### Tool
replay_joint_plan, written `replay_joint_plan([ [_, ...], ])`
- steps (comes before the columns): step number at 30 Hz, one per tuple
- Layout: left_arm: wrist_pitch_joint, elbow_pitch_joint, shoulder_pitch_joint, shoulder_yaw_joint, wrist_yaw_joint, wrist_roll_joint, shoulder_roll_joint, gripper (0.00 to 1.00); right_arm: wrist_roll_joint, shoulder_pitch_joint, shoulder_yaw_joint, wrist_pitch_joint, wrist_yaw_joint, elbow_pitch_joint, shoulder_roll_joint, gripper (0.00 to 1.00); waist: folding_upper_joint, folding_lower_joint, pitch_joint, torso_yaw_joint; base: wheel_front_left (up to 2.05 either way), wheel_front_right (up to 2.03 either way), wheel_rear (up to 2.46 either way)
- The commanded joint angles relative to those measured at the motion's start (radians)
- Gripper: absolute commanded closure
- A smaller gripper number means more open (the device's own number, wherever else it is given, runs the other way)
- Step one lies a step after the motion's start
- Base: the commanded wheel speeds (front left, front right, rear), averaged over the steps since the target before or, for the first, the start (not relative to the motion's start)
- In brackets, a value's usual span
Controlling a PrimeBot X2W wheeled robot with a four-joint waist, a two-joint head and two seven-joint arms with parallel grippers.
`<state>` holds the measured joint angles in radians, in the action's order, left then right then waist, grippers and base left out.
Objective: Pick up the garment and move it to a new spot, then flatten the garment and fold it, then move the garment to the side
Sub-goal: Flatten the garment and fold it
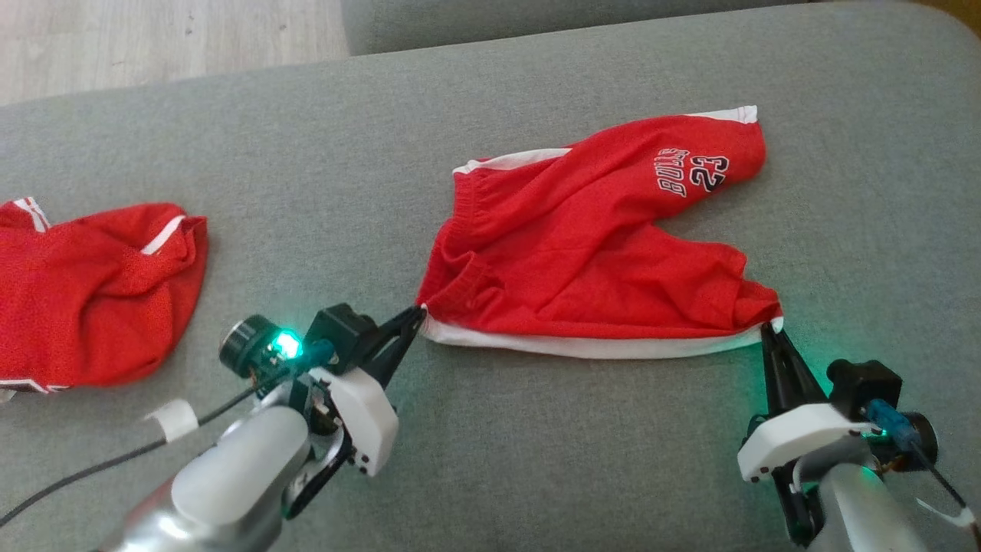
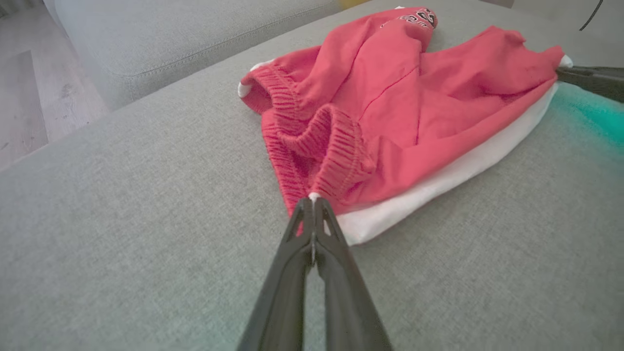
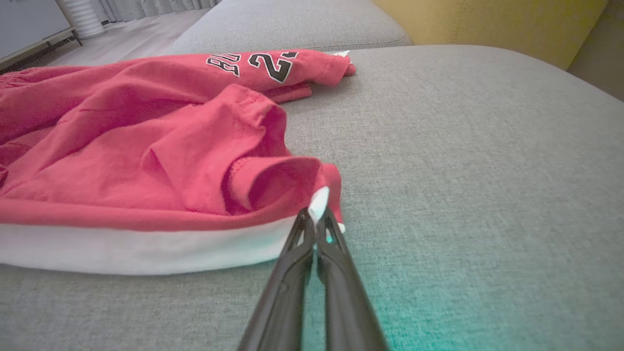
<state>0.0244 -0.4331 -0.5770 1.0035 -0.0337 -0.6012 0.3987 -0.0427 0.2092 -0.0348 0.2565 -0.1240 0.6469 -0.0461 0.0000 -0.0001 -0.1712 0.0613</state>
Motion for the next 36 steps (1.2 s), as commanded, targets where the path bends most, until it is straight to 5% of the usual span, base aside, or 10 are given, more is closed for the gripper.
replay_joint_plan([
  [1, -0.017, 0.032, -0.03, -0.037, 0.009, -0.01, 0.027, 1.0, 0.004, -0.005, 0.027, 0.005, -0.007, -0.03, -0.004, 1.0, 0.0, 0.0001, 0.002, -0.003, 0.0, 0.0, 0.0],
  [3, -0.033, 0.037, -0.016, -0.04, 0.016, -0.016, 0.023, 1.0, 0.002, -0.005, 0.031, 0.005, -0.007, -0.03, -0.004, 1.0, 0.0, 0.0001, 0.006, -0.005, 0.0, 0.0, 0.0],
  [4, -0.042, 0.038, -0.009, -0.043, 0.02, -0.021, 0.02, 0.68, 0.001, -0.005, 0.034, 0.005, -0.007, -0.03, -0.004, 1.0, 0.0, 0.0001, 0.009, -0.006, 0.0, 0.0, 0.0],
  [5, -0.051, 0.039, -0.003, -0.047, 0.025, -0.025, 0.018, 0.18, -0.001, -0.005, 0.035, 0.005, -0.007, -0.03, -0.004, 1.0, 0.0, 0.0001, 0.011, -0.006, 0.0, 0.0, 0.0],
  [6, -0.06, 0.04, 0.002, -0.051, 0.029, -0.028, 0.015, 0.0, -0.002, -0.006, 0.037, 0.005, -0.007, -0.03, -0.004, 1.0, 0.0, 0.0001, 0.014, -0.007, 0.0, 0.0, 0.0],
  [15, -0.201, 0.08, 0.059, -0.136, 0.099, -0.075, 0.011, 0.0, -0.022, -0.017, 0.038, 0.005, -0.007, -0.04, -0.004, 1.0, 0.0, 0.0001, 0.027, -0.009, 0.0, 0.0, 0.0],
  [16, -0.22, 0.09, 0.066, -0.151, 0.11, -0.081, 0.01, 0.0, -0.027, -0.018, 0.034, 0.005, -0.007, -0.054, -0.004, 0.12, 0.0, 0.0001, 0.027, -0.009, 0.0, 0.0, 0.0],
  [17, -0.238, 0.101, 0.073, -0.169, 0.124, -0.086, 0.008, 0.0, -0.051, -0.021, 0.032, 0.005, -0.007, -0.067, -0.004, 0.0, 0.0, 0.0001, 0.027, -0.01, 0.0, 0.0, 0.0],
  [26, -0.286, 0.267, 0.183, -0.398, 0.223, -0.004, -0.029, 0.0, -0.098, -0.064, 0.046, 0.005, -0.007, -0.282, -0.004, 0.0, 0.0, 0.0001, 0.035, -0.015, 0.0, 0.0, 0.0],
  [36, -0.286, 0.326, 0.364, -0.584, 0.169, 0.145, -0.15, 0.0, -0.096, -0.131, 0.055, 0.005, -0.007, -0.38, -0.004, 0.0, 0.0, 0.0001, 0.046, -0.02, 0.0, 0.0, 0.0],
])
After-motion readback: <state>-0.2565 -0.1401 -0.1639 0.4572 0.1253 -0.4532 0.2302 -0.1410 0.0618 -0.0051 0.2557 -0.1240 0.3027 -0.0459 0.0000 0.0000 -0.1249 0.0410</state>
